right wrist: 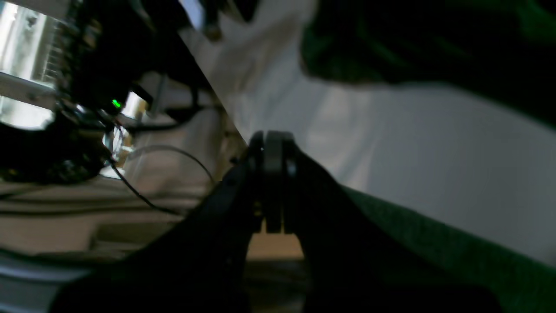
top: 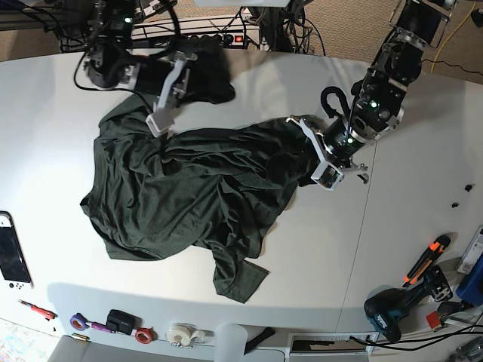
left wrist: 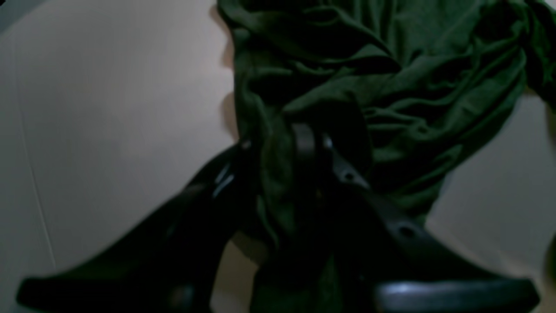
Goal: Layout the t-shirt on the table in an organized manner, then fold the t-shirt properly
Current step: 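Grasp the shirt with the right gripper and pull it toward the left gripper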
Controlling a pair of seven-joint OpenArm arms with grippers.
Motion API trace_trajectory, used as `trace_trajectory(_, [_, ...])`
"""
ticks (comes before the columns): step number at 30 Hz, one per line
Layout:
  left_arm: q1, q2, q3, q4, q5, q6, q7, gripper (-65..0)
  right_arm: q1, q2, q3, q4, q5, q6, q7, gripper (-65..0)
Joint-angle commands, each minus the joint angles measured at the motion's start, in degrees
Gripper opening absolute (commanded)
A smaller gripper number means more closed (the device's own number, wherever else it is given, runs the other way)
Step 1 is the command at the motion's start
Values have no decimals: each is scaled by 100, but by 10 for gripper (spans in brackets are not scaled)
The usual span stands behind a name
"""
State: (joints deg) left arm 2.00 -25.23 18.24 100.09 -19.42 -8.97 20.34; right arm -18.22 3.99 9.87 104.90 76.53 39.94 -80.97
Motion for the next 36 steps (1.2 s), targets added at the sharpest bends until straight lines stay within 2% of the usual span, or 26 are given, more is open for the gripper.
trace_trajectory(1, [-101,-31,-42,90,-37,-2,-195,-507,109,-66,20,101,208,6,97,-650])
trace_trajectory(5, [-107,-31,-42,90,-37,0,-197,-507,481,-372,20,101,181,6,127,-650])
trace_trajectory(8, [-109,-31,-42,90,-37,0,-199,-507,817,-579,20,101,-87,6,514,-650])
trace_trajectory(13, [-109,-31,-42,90,-35,0,-199,-507,1174,-979,9,101,-1722,6,1547,-650])
trace_trajectory(16, [-111,-31,-42,90,-35,2,-199,-507,1134,-1016,-247,101,-2406,6,2155,-650])
trace_trajectory(26, [-109,-35,-42,90,13,17,-197,-507,678,-986,-2166,101,-3447,6,1930,-650])
trace_trajectory(30, [-109,-33,-42,90,11,17,-197,-507,680,-986,-2507,101,-3458,6,1565,-650])
trace_trajectory(36, [-138,-37,-42,90,17,17,-197,-507,680,-986,-2557,101,-3456,6,970,-650])
